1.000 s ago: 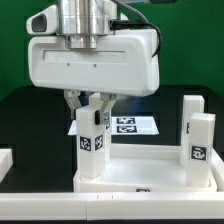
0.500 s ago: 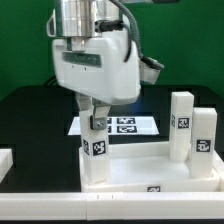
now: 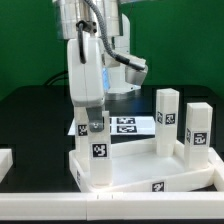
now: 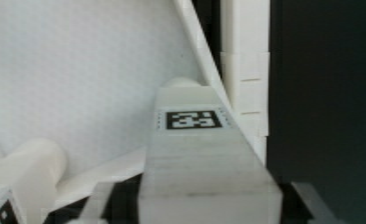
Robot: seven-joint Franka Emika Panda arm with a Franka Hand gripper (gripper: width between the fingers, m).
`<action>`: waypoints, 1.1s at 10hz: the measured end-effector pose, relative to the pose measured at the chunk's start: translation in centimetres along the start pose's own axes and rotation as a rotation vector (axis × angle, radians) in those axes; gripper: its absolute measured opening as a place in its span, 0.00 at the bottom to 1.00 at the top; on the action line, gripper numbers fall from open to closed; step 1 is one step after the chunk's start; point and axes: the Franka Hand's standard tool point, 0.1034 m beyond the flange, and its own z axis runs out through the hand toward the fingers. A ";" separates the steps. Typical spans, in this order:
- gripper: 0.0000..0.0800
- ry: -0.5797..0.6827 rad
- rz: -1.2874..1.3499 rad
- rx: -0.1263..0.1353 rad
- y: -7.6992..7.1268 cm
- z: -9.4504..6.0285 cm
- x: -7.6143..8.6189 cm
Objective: Assemble desk
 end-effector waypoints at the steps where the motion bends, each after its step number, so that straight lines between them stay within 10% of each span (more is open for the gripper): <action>1: 0.60 0.024 -0.144 -0.013 0.0 0.0 -0.4; 4: 0.81 0.017 -0.587 -0.027 0.1 0.2 -1.2; 11: 0.81 0.023 -1.278 -0.054 0.4 0.2 -0.9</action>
Offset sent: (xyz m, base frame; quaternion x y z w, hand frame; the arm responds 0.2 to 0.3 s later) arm -0.0042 0.0323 -0.0037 -0.0061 -0.0683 -0.3419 0.9372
